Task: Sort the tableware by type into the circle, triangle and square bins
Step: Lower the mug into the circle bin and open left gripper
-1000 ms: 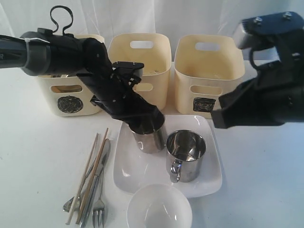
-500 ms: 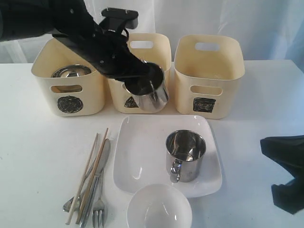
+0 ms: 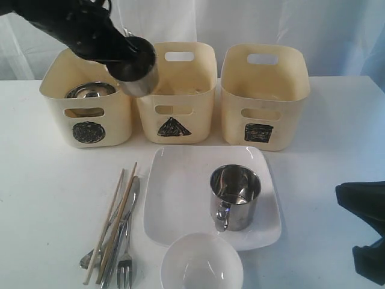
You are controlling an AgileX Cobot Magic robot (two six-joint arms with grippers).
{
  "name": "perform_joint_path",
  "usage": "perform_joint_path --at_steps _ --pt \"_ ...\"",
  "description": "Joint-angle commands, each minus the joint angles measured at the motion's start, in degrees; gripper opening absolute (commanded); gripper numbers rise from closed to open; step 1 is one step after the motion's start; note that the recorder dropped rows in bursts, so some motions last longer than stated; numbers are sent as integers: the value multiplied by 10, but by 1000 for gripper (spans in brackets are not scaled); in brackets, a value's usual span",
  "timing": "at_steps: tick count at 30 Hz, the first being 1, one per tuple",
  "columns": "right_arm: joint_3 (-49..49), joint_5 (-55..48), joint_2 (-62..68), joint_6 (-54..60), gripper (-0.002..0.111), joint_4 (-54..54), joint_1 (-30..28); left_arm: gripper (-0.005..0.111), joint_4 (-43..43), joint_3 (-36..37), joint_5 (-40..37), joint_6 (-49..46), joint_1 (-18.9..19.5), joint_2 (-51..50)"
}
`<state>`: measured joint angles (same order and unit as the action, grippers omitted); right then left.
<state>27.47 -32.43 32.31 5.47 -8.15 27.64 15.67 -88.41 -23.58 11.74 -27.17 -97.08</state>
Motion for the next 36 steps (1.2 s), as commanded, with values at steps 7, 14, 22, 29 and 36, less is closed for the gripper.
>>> perform_joint_path --at_steps 7,14,22,29,36 --pt "-2 0 -2 -2 0 4 -3 0 37 -4 161 52 117 -17" --pt "-2 0 -2 -2 0 4 -3 0 37 -4 156 52 133 -74" --pt "-2 0 -2 -2 0 4 -3 15 37 -4 143 52 133 -98" --pt "-2 0 -2 -2 0 4 -3 49 20 -4 112 52 133 -93" --pt "-2 0 -2 -2 0 4 -3 45 -49 -4 56 47 104 -32"
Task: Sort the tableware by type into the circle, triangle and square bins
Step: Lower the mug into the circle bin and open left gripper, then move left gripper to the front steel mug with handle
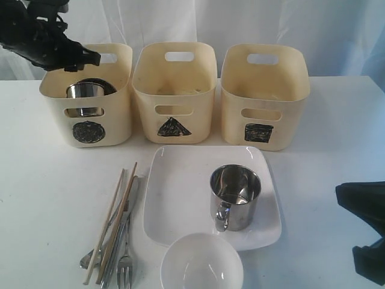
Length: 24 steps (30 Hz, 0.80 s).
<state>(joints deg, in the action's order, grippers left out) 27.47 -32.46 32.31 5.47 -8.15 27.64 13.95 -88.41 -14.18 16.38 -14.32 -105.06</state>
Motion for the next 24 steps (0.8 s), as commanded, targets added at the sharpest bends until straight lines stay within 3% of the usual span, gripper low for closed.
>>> perform_joint_path --at_steps 1,7,13,17,24 --pt "-2 0 -2 -2 0 4 -3 41 -33 -4 -58 -11 -37 61" --pt "-2 4 -2 -2 0 4 -3 0 -85 -4 -155 -184 -130 97" --pt "-2 -6 -2 -2 0 4 -3 0 -196 -4 -238 -257 -173 83" --pt "-2 -27 -2 -3 0 3 -3 0 -270 -4 -276 -268 -173 63" --pt "-2 -24 -32 -3 0 -1 -3 0 -463 -4 -286 -385 -173 21"
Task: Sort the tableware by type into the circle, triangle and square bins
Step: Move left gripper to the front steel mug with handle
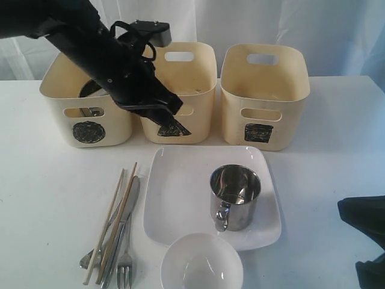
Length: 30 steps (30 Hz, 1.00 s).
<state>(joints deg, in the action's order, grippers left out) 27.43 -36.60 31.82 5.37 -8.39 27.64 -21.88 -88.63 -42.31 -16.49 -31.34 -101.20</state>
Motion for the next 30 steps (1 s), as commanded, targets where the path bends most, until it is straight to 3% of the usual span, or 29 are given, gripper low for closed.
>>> perform_joint_path --at_steps 1,8,13,18,23,30 --pt "-2 26 -36 -2 0 1 -3 0 -112 -1 -4 -60 -3 -25" --pt "-2 41 -118 -2 0 6 -3 2 -132 -1 -29 -68 -4 -65" --pt "-2 28 -140 -2 0 19 -3 26 -144 -1 -74 -145 -28 -71" --pt "-2 12 -144 -3 0 22 -3 49 -144 -1 -139 -138 -55 -71" --pt "-2 4 -144 -3 0 27 -3 50 -92 -1 -147 -109 -97 -72" --pt "-2 4 -144 -6 0 28 -3 50 38 -1 -52 33 -178 -72"
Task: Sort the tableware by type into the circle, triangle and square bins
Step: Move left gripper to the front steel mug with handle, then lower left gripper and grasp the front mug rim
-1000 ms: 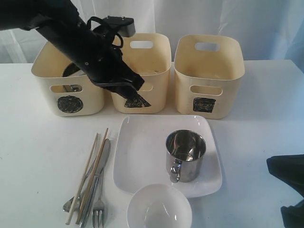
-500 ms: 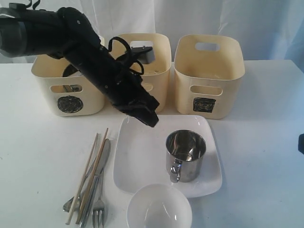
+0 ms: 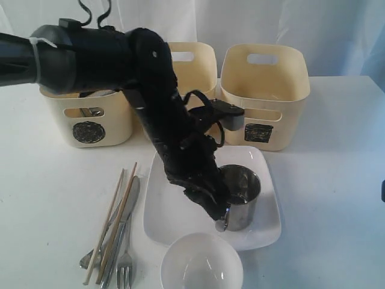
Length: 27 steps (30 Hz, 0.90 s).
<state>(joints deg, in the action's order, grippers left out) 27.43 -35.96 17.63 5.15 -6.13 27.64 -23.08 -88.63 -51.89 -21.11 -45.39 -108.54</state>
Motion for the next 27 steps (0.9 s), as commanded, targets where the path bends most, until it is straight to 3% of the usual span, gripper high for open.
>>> perform_joint_path --at_steps 1,8,14,27 --pt "-2 -2 -2 -4 0 7 -3 50 63 -1 60 100 -48 1" --pt "-2 -2 -2 -4 0 7 -3 50 251 -1 100 283 -99 -2" --pt "-2 -2 -2 -4 0 11 -3 50 255 -1 111 364 -102 -11" --pt "-2 -2 -3 -4 0 20 -3 50 240 -1 87 346 -113 -6"
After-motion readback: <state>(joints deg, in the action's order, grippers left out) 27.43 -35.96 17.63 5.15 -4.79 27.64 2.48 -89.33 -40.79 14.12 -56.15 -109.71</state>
